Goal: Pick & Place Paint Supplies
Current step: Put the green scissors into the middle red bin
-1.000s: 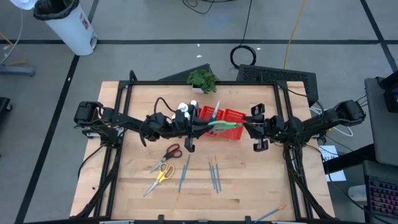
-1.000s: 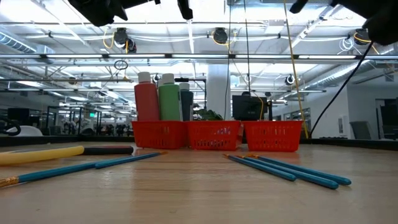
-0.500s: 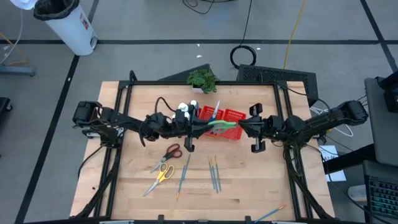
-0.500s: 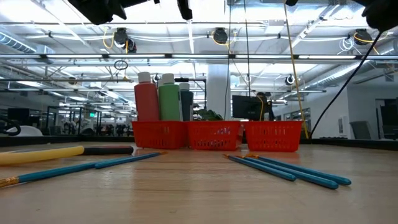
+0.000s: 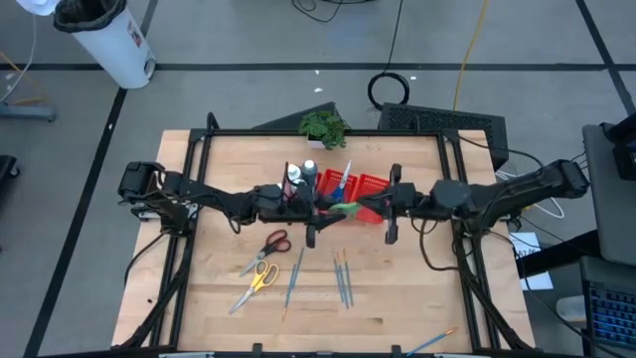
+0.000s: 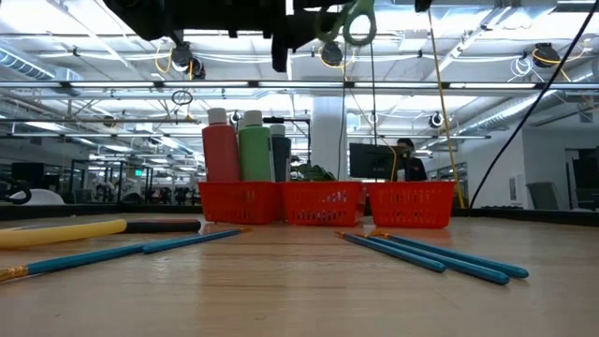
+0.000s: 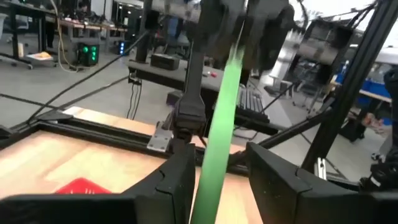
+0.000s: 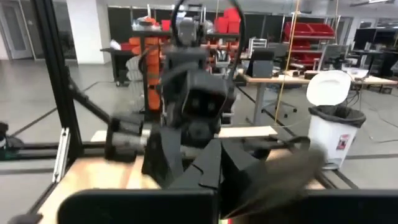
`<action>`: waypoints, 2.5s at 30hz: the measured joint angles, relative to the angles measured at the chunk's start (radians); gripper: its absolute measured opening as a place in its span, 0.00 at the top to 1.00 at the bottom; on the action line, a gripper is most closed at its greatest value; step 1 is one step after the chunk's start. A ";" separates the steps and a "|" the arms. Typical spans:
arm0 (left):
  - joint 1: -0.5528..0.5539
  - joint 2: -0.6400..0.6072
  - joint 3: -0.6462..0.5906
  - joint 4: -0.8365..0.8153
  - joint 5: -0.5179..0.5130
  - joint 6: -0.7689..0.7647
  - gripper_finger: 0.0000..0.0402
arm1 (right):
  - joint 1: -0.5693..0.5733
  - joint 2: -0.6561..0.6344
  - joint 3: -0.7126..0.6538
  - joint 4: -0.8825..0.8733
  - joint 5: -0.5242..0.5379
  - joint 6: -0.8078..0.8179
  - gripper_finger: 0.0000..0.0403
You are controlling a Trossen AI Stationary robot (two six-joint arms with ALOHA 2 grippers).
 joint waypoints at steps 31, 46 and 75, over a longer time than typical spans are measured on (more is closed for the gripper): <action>0.074 0.000 0.000 -0.053 -0.029 -0.107 0.93 | -0.046 -0.030 0.091 -0.405 0.006 0.091 0.70; 0.089 0.000 0.000 -0.066 -0.004 -0.095 0.93 | -0.066 -0.097 0.091 -0.381 0.128 0.076 0.49; 0.032 0.001 0.000 -0.119 0.014 -0.071 0.93 | -0.364 0.122 0.624 -0.998 -0.604 0.091 0.60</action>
